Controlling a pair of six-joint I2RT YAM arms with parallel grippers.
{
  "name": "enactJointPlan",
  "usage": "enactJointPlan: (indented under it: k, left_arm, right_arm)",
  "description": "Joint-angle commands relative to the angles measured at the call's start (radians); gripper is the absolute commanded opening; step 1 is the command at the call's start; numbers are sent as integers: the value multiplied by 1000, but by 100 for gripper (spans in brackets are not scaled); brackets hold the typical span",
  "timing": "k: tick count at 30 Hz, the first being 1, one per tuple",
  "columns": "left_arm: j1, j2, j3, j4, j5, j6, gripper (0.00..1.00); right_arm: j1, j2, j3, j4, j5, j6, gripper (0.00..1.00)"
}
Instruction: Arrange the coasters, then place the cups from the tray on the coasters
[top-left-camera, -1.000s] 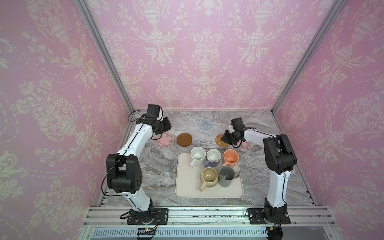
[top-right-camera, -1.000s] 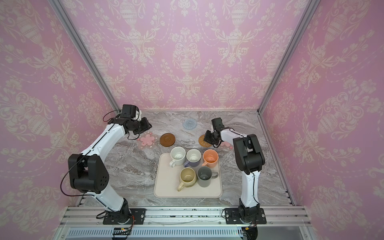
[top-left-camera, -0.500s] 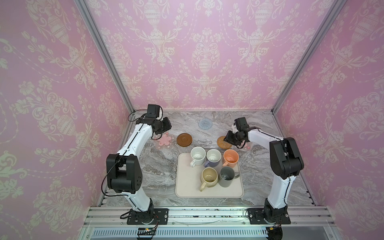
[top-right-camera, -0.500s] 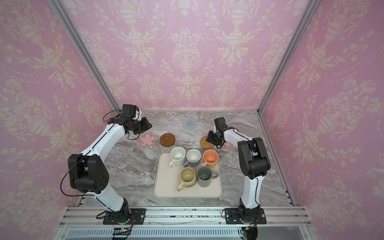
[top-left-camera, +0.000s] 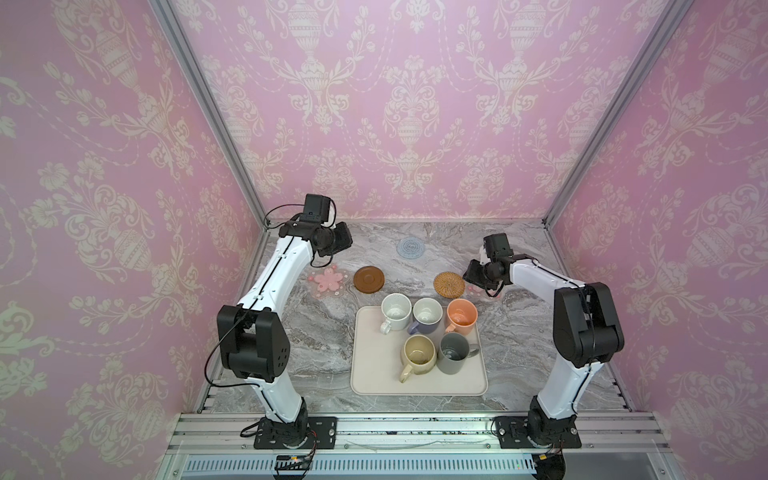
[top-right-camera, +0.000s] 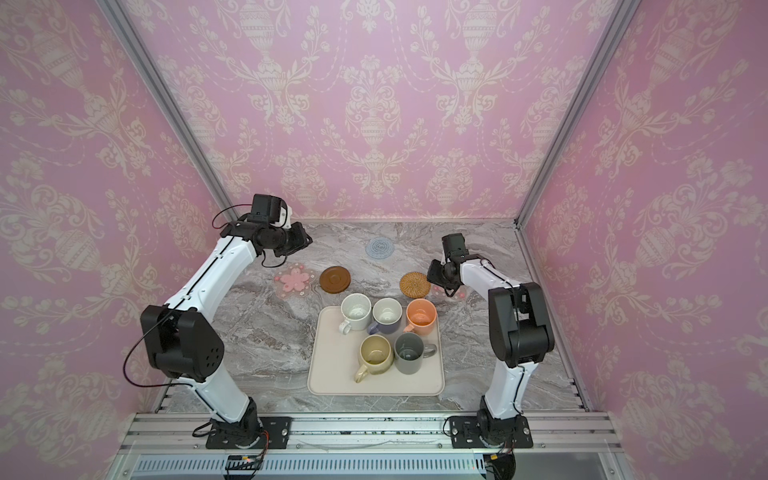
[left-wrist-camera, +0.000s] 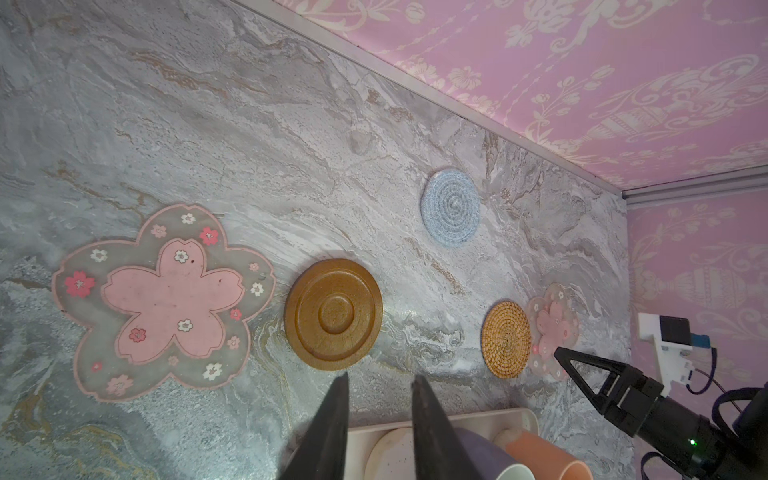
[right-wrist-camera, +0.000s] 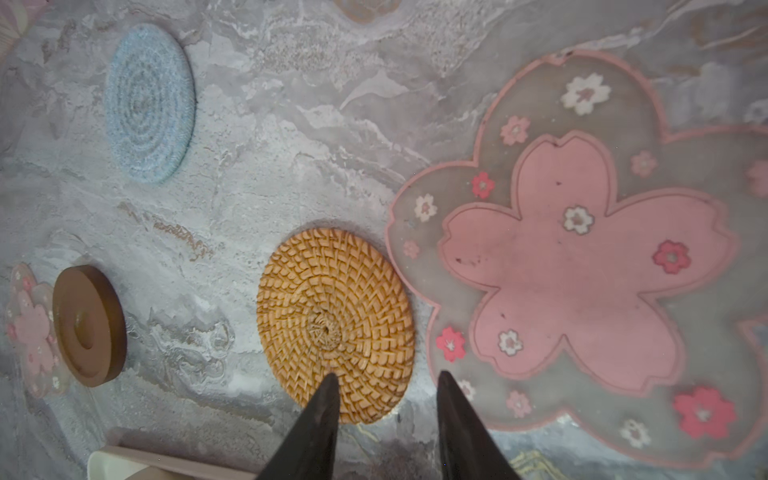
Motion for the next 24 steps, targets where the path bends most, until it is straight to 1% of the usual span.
enactJointPlan:
  k: [1, 8, 13, 19, 24]
  left_arm:
    - [-32, 41, 72, -85, -60, 1, 29]
    - [-75, 95, 145, -124, -100, -15, 29]
    - [-102, 140, 206, -163, -128, -11, 29]
    - [-113, 171, 230, -167, -130, -18, 29]
    - [-116, 183, 244, -173, -133, -15, 29]
  right_arm:
    - [1, 36, 12, -26, 68, -42, 41]
    - [1, 95, 52, -47, 129, -86, 40]
    - [1, 118, 46, -37, 138, -106, 40]
    - [0, 145, 49, -45, 150, -123, 40]
    - [-1, 147, 50, -51, 134, -130, 40]
